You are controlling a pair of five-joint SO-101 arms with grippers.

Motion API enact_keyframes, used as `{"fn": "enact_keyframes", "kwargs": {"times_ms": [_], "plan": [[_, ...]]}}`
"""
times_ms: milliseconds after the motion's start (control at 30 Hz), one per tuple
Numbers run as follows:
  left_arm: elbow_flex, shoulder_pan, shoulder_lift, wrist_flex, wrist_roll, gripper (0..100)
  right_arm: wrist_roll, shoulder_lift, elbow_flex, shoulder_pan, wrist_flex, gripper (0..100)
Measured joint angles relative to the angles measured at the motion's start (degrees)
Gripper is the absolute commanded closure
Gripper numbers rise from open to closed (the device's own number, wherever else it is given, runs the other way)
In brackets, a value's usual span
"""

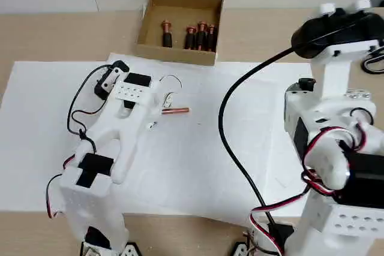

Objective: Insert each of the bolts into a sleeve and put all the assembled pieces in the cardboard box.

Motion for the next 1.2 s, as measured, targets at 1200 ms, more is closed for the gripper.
{"fn": "enact_keyframes", "kwargs": {"times_ms": [1200], "plan": [[-34.5, 0.0, -8.0, 33.2, -52.9, 99, 0.0, -2.0, 0.2, -1.9, 0.1, 99.5]]}}
